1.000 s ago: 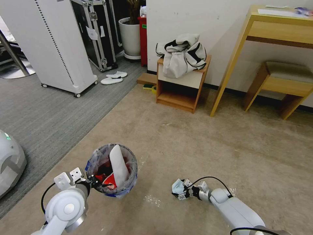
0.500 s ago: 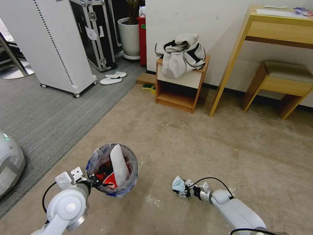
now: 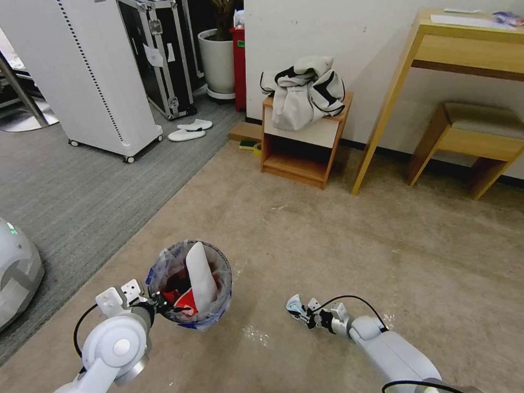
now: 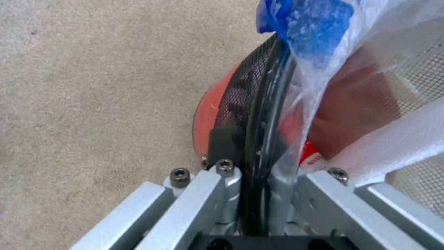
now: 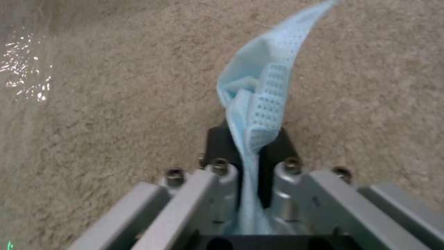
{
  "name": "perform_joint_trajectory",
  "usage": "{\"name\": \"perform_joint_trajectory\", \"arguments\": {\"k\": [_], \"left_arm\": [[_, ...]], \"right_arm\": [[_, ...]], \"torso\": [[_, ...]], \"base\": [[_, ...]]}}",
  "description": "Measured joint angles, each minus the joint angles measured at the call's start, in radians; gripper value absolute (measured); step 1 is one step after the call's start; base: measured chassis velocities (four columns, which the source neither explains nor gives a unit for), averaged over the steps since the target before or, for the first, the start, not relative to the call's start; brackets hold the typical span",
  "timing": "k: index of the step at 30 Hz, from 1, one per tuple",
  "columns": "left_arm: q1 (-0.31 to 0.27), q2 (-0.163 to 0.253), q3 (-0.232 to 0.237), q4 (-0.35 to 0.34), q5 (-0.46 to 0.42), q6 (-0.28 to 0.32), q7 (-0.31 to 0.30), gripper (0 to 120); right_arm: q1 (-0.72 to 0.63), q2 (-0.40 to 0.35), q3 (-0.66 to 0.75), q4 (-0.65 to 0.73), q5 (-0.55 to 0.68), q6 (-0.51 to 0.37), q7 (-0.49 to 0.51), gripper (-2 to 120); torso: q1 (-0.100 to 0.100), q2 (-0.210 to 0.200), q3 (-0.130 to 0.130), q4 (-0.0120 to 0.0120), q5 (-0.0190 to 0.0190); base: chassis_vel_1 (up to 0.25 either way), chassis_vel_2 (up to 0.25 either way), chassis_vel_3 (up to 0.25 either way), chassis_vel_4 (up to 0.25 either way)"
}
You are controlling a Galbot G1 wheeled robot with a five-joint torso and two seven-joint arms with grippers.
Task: Pick up the trash bin and place the garbage on the floor into it.
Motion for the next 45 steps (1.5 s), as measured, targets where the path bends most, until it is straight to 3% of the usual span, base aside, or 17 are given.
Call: {"name": "perform_joint_trajectory", "arguments": {"k": [15,21,27,37,42,45], "left_arm": [[0.007,0.004,-0.003,-0.014,0.0,0.0,-0.003,1],[0.014,0.003,-0.004,-0.025,0.0,0.0,-0.005,1],[0.027,0.005,-0.016,-0.032,-0.002,0.0,-0.007,1],[0.025,0.013,-0.025,-0.036,-0.015,0.0,-0.008,1],[0.02,0.012,-0.023,-0.03,-0.019,-0.001,-0.009,1],[0.019,0.012,-0.023,-0.029,-0.022,-0.001,-0.01,1]], "right_arm": [[-0.055,-0.084,0.069,0.154,0.138,0.001,0.008,0],[-0.104,-0.165,0.111,0.34,0.229,0.015,0.021,0],[-0.104,-0.212,0.16,0.486,0.251,0.065,0.033,0],[-0.084,-0.274,0.198,0.698,0.313,0.072,0.039,0],[-0.056,-0.307,0.175,0.889,0.459,0.074,0.02,0],[-0.046,-0.31,0.154,0.942,0.474,0.065,0.005,0]], "torso": [[0.0,0.0,0.0,-0.0001,0.0],[0.0,0.0,0.0,-0.0003,-0.0003],[0.0,0.0,0.0,-0.0001,0.0],[0.0,0.0,0.0,-0.0002,-0.0003],[0.0,0.0,0.0,-0.0002,-0.0003],[0.0,0.0,0.0,-0.0002,-0.0003]], "base": [[0.0,0.0,0.0,0.0],[0.0,0.0,0.0,0.0],[0.0,0.0,0.0,0.0],[0.0,0.0,0.0,0.0],[0.0,0.0,0.0,0.0],[0.0,0.0,0.0,0.0]]}}
